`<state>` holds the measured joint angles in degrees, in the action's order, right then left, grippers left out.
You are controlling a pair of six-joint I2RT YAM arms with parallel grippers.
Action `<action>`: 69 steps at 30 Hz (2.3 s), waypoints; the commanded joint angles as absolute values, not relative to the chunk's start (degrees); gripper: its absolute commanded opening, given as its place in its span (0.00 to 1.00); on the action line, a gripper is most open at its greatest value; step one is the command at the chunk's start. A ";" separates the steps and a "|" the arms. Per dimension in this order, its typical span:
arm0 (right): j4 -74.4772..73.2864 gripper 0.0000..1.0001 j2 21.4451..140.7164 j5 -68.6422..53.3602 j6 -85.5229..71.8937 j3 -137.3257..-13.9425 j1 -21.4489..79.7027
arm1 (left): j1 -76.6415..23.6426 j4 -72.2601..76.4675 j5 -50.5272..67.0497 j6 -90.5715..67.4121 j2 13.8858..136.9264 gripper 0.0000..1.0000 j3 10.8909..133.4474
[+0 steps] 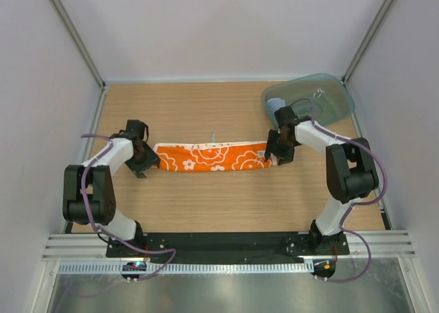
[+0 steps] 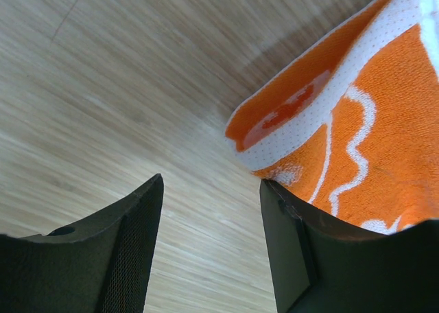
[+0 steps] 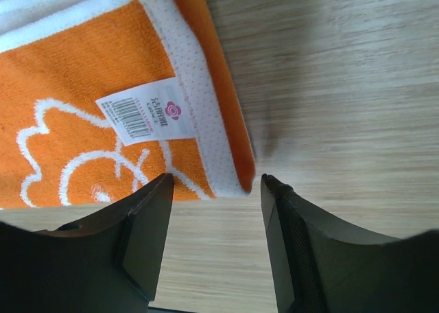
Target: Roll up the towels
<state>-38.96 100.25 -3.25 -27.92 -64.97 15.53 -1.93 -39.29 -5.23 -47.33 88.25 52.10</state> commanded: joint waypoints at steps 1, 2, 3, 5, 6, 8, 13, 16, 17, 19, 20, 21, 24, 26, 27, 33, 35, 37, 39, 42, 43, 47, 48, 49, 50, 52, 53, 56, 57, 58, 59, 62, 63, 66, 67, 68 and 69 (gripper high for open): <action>-36.48 0.60 100.81 -4.22 -27.78 -64.60 14.42 | -2.20 -34.81 -4.75 -48.43 87.98 0.59 52.29; -36.39 0.60 100.90 -4.22 -27.51 -64.69 14.15 | -2.20 -34.20 -4.49 -48.43 87.54 0.60 52.12; -36.30 0.60 101.07 -4.31 -27.60 -64.51 13.98 | -2.20 -33.75 -4.48 -48.43 87.10 0.60 51.86; -36.12 0.59 101.60 -4.31 -27.16 -64.25 13.62 | -2.20 -33.40 -5.27 -48.60 86.66 0.61 51.77; -35.95 0.59 101.86 -4.31 -27.16 -64.07 13.54 | -2.20 -33.22 -5.45 -48.78 86.75 0.61 51.77; -35.60 0.58 102.22 -4.39 -27.16 -63.81 13.45 | -2.20 -33.05 -5.45 -48.87 87.88 0.61 51.50; -34.72 0.56 103.01 -4.39 -26.90 -62.32 13.36 | -2.20 -32.35 -5.71 -49.22 89.65 0.60 50.63; -34.19 0.51 103.01 -4.48 -26.72 -61.17 13.36 | -2.20 -32.26 -6.41 -49.39 89.56 0.59 50.19; -34.02 0.49 103.01 -4.57 -26.72 -60.82 13.27 | -2.20 -32.34 -6.59 -49.39 89.73 0.58 50.19; -33.66 0.43 103.01 -4.75 -26.63 -60.12 13.36 | -2.20 -32.34 -7.03 -49.48 90.09 0.51 50.19; -33.49 0.40 102.92 -5.09 -26.63 -59.86 13.27 | -2.20 -32.43 -7.12 -49.66 90.26 0.46 50.27; -33.31 0.38 102.83 -5.18 -26.63 -59.42 13.36 | -2.20 -32.43 -7.38 -49.75 90.61 0.41 50.27; -32.96 0.28 102.66 -5.54 -26.54 -58.54 13.36 | -2.20 -32.43 -7.82 -49.83 91.32 0.21 50.54; -32.87 0.21 102.48 -5.54 -26.54 -58.19 13.27 | -2.20 -32.43 -8.17 -49.83 91.85 0.09 50.62; -32.78 0.18 102.48 -5.45 -26.46 -58.01 13.27 | -2.20 -32.52 -8.26 -49.83 91.85 0.06 50.62; -32.78 0.07 101.60 -5.45 -26.63 -56.87 13.27 | -2.20 -35.41 -12.03 -50.01 88.42 0.01 49.92; -32.61 0.06 101.43 -5.27 -26.81 -56.52 13.27 | -2.02 -36.56 -13.70 -50.27 86.58 0.00 49.14; -32.78 0.02 101.16 -4.66 -26.98 -55.99 13.27 | -1.76 -37.96 -14.76 -50.62 85.70 0.01 48.69; -32.70 0.02 100.90 -4.31 -26.98 -55.38 13.18 | -1.67 -39.19 -16.08 -50.63 85.17 0.01 48.60; -32.52 0.02 100.37 -4.04 -27.07 -54.58 13.01 | -1.67 -39.90 -16.00 -50.54 85.08 0.02 48.34; -32.52 0.02 100.20 -4.04 -27.07 -54.41 12.92 | -1.67 -40.08 -15.74 -50.54 84.99 0.03 47.90; -32.43 0.01 99.23 -3.78 -27.16 -54.05 12.75 | -1.67 -40.08 -13.89 -50.71 83.67 0.10 46.50; -32.61 0.01 99.05 -3.69 -27.16 -54.14 12.74 | -1.67 -40.17 -13.36 -50.71 82.71 0.13 46.23; -32.69 0.01 98.97 -3.69 -27.16 -54.23 12.74 | -1.67 -40.17 -12.40 -50.63 82.18 0.23 45.80; -32.96 0.01 98.70 -3.52 -27.07 -54.40 12.83 | -1.67 -40.34 -11.87 -50.54 81.57 0.27 45.70; -33.75 0.01 98.44 -3.34 -26.90 -55.10 12.75 | -1.67 -41.31 -10.56 -50.01 79.64 0.40 45.88; -34.01 0.01 98.26 -3.25 -26.72 -55.72 12.83 | -1.58 -41.74 -10.37 -49.75 78.85 0.43 45.97; -35.15 0.01 97.82 -2.99 -26.46 -56.69 12.83 | -1.67 -44.64 -9.41 -48.26 75.59 0.50 47.89; -35.50 0.01 97.56 -2.90 -26.37 -56.95 12.75 | -1.67 -46.04 -9.32 -47.12 74.72 0.53 49.12; -35.77 0.02 97.56 -2.81 -26.28 -57.13 12.83 | -1.67 -46.66 -9.14 -46.33 73.23 0.54 49.74; -36.03 0.17 97.47 -2.64 -26.19 -57.39 12.83 | -1.67 -47.19 -8.79 -45.62 72.43 0.54 50.44; -36.47 0.45 96.60 -2.02 -26.02 -57.04 12.92 | -1.67 -49.56 -8.53 -42.02 70.85 0.55 53.08; -36.82 0.53 96.33 -1.85 -26.19 -56.95 12.83 | -1.67 -50.44 -8.61 -41.14 70.49 0.55 53.61; -37.26 0.58 94.05 -0.88 -26.72 -56.25 12.83 | -1.67 -51.33 -9.48 -37.54 69.00 0.55 55.19; -37.18 0.58 92.65 -0.70 -27.15 -55.90 12.83 | -1.67 -51.50 -9.84 -37.01 68.65 0.55 55.28; -37.35 0.59 91.85 -0.53 -27.33 -55.38 12.83 | -1.67 -51.59 -10.10 -36.04 68.21 0.55 55.54; -37.35 0.59 91.24 -0.44 -27.59 -55.11 12.83 | -1.67 -51.59 -9.85 -35.60 67.59 0.56 55.72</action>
